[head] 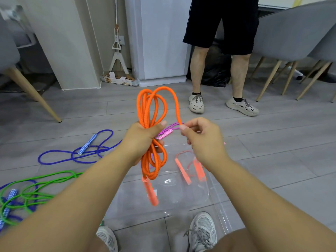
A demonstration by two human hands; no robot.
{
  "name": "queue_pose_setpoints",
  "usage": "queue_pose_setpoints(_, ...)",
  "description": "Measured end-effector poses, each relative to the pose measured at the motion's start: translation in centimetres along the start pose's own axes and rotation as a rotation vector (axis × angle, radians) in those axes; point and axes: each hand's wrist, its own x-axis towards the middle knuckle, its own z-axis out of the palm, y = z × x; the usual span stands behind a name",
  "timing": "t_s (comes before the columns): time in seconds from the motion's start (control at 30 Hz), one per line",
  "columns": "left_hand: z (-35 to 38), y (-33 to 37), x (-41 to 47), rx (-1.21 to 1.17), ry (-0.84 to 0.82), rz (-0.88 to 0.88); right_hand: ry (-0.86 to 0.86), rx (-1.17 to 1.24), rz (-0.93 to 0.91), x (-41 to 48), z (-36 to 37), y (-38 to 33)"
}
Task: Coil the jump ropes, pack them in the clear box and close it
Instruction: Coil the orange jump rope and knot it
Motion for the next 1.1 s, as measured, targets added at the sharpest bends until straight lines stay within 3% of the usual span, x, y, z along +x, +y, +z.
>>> queue_pose_setpoints(0.3, 0.8, 0.2, -0.3, 0.029, 0.071, 0.055, -0.204, -0.211, -0.140, -0.6, 1.0, -0.6)
queue_pose_setpoints(0.57, 0.0, -0.2, 0.4, -0.048, 0.092, 0.050, -0.265, -0.215, -0.075, -0.5, -0.1, 0.5)
queue_pose_setpoints(0.73, -0.9, 0.9, 0.3, -0.361, 0.017, -0.002, -0.360, -0.255, 0.033, -0.3, -3.0, 2.5)
queue_pose_setpoints(0.83, -1.7, 1.1, 0.3, -0.501, 0.008, -0.015, -0.365, -0.364, 0.098, -0.3, -5.0, 4.3)
queue_pose_setpoints(1.1, -4.6, 1.6, 1.0, -0.531, 0.100, 0.012, -0.337, -0.600, 0.189, -0.4, -8.7, 6.6)
